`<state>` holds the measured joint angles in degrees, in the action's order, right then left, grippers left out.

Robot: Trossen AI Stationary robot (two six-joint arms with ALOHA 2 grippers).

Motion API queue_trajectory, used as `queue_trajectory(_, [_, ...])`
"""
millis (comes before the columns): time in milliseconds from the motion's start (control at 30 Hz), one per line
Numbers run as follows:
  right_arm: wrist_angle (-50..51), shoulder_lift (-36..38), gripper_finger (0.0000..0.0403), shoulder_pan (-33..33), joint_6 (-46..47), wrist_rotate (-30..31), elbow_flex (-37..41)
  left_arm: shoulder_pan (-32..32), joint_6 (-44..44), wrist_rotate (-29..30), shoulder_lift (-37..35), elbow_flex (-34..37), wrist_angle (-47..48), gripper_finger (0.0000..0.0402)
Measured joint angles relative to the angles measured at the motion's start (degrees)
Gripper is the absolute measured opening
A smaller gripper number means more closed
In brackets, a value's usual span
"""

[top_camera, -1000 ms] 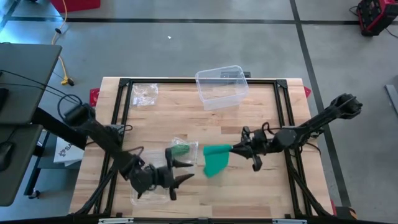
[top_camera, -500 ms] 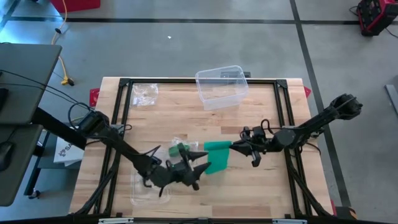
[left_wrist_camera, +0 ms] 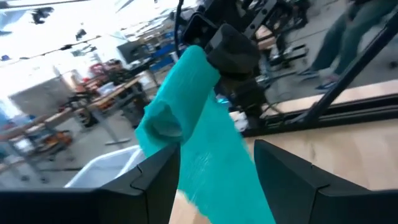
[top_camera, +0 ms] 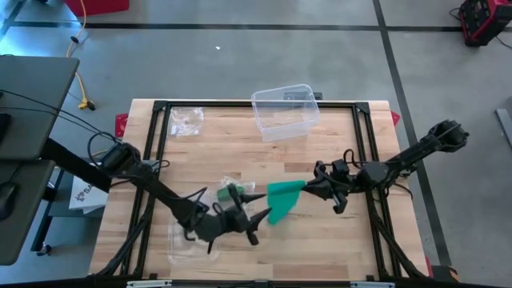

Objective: Roll bandage
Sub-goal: Roll the blue bandage

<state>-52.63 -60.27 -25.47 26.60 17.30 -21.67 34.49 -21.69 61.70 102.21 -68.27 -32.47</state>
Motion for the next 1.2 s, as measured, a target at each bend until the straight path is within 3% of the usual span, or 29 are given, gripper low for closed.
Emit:
queue_trajectory(200, [0.01,0.00,0.0000,0.00,-0.06,-1.49,0.00,-4.37,1.16,-11.98,0.00,0.02,-0.40,0.0185])
queue_trajectory(500, [0.94,0.04,0.0000,0.00,-0.94,-1.64,0.00,-4.93,0.23,-15.01,0.04,0.04,-3.69,0.0166])
queue_trajectory(767, [2.21,0.17,0.0004,0.24,-4.61,-1.27,0.00,-7.71,4.72,-19.60,0.02,0.09,-4.31,0.0131])
queue_trajectory(900, [3.99,0.15,0.0014,0.24,-5.18,-1.27,0.00,-8.48,6.58,-19.01,-0.06,0.09,-4.28,0.0112])
queue_trajectory(1200, [8.56,0.00,0.0053,0.33,-13.68,1.00,0.00,-8.56,12.92,-19.34,-0.07,0.09,-2.42,0.0018])
